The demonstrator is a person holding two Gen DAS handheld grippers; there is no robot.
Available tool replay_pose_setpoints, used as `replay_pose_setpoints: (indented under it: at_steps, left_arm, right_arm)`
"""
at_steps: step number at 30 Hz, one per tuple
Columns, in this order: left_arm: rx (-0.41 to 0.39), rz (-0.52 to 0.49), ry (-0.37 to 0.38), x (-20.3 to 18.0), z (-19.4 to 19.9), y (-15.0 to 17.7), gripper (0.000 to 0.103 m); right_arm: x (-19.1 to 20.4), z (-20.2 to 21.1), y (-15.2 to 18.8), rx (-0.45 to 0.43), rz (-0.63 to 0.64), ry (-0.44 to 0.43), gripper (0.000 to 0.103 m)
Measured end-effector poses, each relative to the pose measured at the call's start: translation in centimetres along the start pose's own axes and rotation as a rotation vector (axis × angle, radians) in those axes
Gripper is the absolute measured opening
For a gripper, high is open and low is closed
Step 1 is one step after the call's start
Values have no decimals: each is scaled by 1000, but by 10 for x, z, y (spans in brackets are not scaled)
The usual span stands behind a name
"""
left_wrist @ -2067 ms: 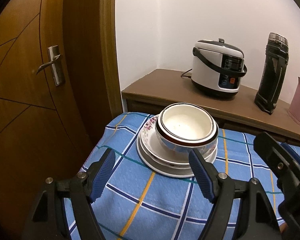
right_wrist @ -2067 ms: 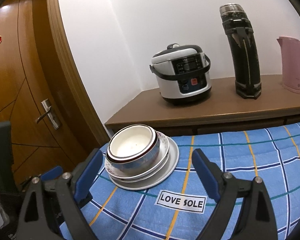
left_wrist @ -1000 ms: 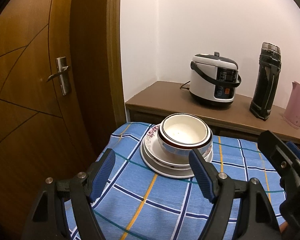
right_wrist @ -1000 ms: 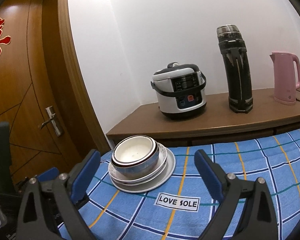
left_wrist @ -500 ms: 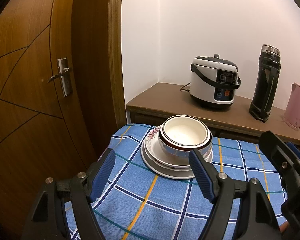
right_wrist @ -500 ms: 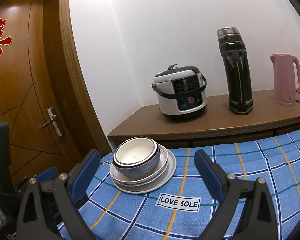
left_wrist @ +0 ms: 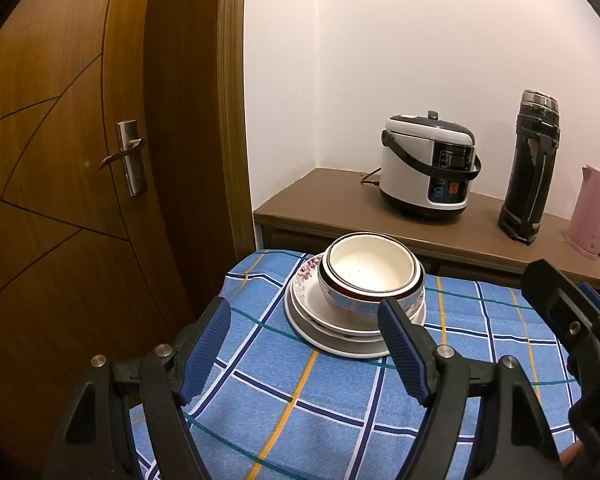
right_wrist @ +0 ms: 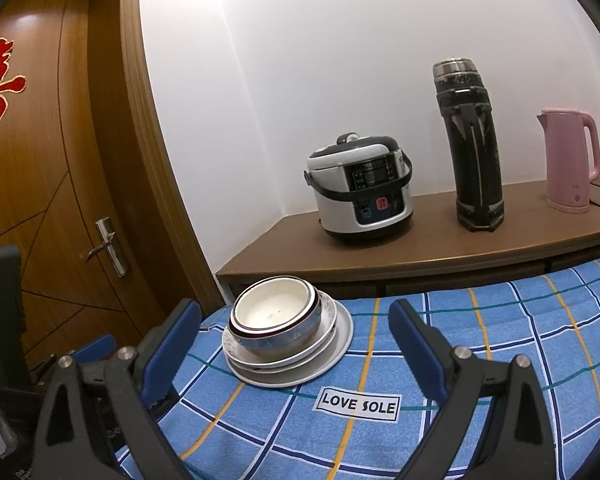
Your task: Organize plates and bowls
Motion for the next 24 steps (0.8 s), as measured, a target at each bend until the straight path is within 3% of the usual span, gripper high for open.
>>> replay_pose_setpoints:
  at_steps: [24]
  left_arm:
    - [-22,-7,-10,-2,17,-4,78]
  right_arm:
    - [-2,20,-6,-32,-8,1,98]
Point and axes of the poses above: each gripper's, at about its wrist camera, not at the fingertips, and z roughly against the way its jaws point, x to its left, y to its underside, the point moved 7 cm from there along -z, roughly the way its jaws point, and after that the axes turned 13 degrees about y, right-handed, at the moved point
